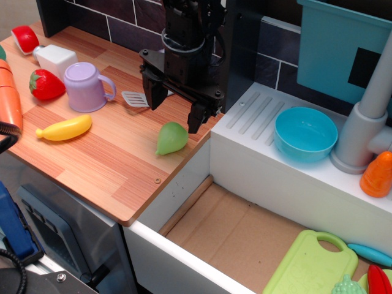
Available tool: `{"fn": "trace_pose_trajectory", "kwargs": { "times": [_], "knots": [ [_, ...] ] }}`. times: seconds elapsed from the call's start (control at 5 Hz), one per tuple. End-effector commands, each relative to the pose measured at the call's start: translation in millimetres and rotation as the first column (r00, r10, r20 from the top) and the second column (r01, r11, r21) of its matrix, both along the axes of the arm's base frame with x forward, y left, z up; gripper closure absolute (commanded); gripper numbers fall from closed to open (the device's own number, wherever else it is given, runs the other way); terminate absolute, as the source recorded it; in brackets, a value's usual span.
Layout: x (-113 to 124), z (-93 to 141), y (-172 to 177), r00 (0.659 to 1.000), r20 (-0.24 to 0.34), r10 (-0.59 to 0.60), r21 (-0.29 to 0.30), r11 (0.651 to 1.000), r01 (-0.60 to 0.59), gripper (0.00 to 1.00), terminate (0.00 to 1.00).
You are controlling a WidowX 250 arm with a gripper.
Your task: Put pear in bowl
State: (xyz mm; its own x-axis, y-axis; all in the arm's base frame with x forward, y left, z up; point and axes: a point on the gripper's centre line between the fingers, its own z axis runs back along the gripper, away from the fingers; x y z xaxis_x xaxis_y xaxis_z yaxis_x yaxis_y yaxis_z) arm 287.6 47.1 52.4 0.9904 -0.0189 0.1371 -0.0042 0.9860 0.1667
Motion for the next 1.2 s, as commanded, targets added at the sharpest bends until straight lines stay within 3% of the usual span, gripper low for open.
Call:
{"fn": "trace_pose_trajectory", "kwargs": {
  "times": [0.0,0.6,0.8,1.0],
  "knots": [
    [0,0,0,1.000,0.000,0.000,0.000,1.000,0.000,0.00,0.00],
    [-7,-28,7,0.998,0.062,-0.014,-0.024,1.000,0.016,0.00,0.00],
    [-5,-33,7,0.997,0.082,-0.004,-0.006,1.000,0.005,1.00,0.00],
    [-9,-36,4,0.995,0.100,-0.006,-0.012,1.000,0.007,1.00,0.00]
  ]
}}
